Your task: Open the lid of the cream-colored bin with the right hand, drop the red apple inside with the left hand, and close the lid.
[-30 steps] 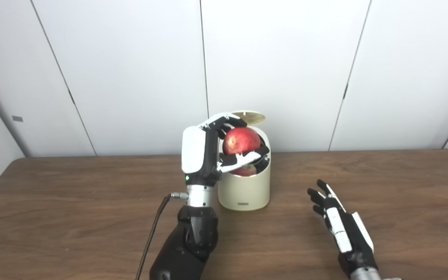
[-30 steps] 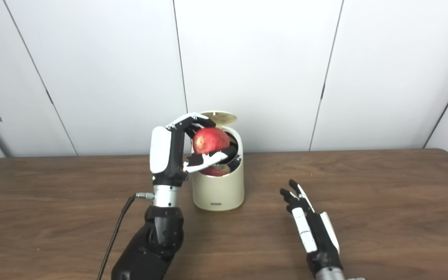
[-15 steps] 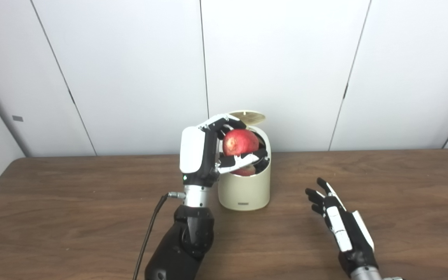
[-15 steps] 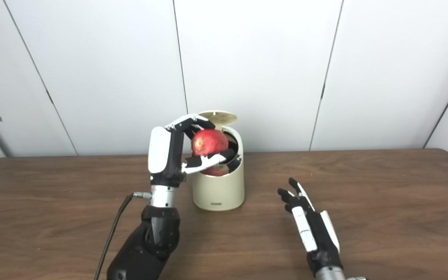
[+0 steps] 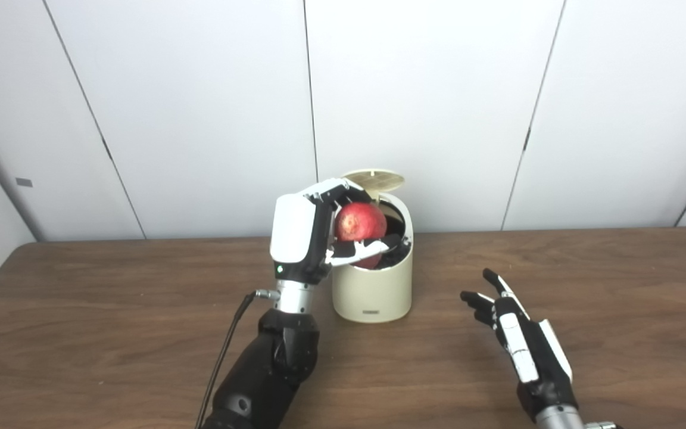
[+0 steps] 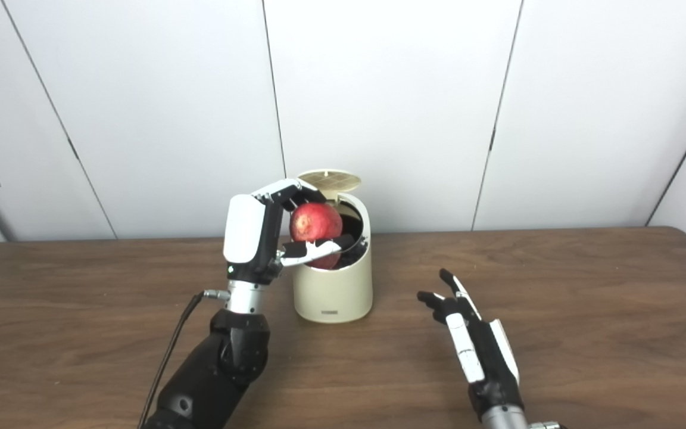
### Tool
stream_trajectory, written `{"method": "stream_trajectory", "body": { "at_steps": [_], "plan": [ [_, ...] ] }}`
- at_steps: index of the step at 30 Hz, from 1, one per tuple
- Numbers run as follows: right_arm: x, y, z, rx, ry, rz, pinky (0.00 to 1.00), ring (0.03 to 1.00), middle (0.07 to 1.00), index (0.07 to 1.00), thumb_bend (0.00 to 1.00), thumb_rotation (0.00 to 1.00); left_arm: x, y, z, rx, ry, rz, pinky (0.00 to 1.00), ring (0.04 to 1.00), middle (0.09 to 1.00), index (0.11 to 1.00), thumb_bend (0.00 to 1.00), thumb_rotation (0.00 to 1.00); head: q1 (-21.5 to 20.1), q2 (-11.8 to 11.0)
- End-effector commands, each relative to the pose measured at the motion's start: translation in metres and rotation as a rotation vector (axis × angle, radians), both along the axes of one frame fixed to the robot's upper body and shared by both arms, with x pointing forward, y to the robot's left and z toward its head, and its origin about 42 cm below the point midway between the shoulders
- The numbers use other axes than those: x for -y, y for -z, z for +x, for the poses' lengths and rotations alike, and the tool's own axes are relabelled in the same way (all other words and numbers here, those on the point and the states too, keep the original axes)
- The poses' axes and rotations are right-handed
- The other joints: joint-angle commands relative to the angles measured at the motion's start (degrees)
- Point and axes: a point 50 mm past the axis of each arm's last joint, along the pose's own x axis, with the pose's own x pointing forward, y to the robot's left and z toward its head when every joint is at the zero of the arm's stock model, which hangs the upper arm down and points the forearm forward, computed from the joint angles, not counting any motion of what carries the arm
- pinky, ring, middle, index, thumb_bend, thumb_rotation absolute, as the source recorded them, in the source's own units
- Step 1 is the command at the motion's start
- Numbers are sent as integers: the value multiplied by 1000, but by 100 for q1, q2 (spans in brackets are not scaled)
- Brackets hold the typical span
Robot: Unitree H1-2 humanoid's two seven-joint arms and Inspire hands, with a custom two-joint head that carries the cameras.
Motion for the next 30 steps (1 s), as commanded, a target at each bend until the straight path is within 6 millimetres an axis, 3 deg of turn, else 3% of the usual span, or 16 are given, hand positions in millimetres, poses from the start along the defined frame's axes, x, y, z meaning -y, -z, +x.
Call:
{"method": "stream_trajectory", "body": {
  "at_steps": [1,17,20,22,24,25,26,27,28,30],
  "plan": [
    [-4,-17,4,71,-16,2,816,831,773,925,552,1000,9,-31,10,85,8,2,430,499,517,461,477,0,-7,4],
    [-8,-20,5,83,-41,-27,807,789,730,867,508,1000,21,-27,14,66,-58,80,403,502,531,472,477,0,17,5],
    [-8,-21,4,86,-42,-27,797,781,725,846,500,1000,19,-27,14,29,-81,127,513,511,532,470,495,0,16,13],
    [-7,-22,4,83,-39,-29,783,778,733,836,482,1000,18,-27,14,-7,-91,161,550,601,545,480,511,0,17,19],
    [-7,-23,4,81,-38,-25,775,776,735,833,462,1000,17,-28,14,-35,-102,196,560,630,545,484,515,0,13,19],
    [-6,-23,4,82,-39,-24,771,777,739,833,449,1000,16,-29,13,-50,-106,213,569,646,629,491,521,35,10,20],
    [-6,-23,4,83,-39,-25,769,777,740,832,446,1000,16,-29,13,-68,-110,228,576,657,658,493,522,44,13,23],
    [-6,-23,4,84,-39,-25,763,775,740,832,442,1000,16,-29,13,-87,-113,241,588,670,681,528,592,43,13,23],
    [-6,-23,4,84,-38,-22,756,773,738,831,439,1000,15,-30,13,-105,-115,252,596,679,696,596,728,32,13,26],
    [-6,-23,4,83,-37,-21,754,772,732,826,440,1000,15,-31,12,-133,-119,272,615,700,726,668,854,51,17,40]
  ]
}}
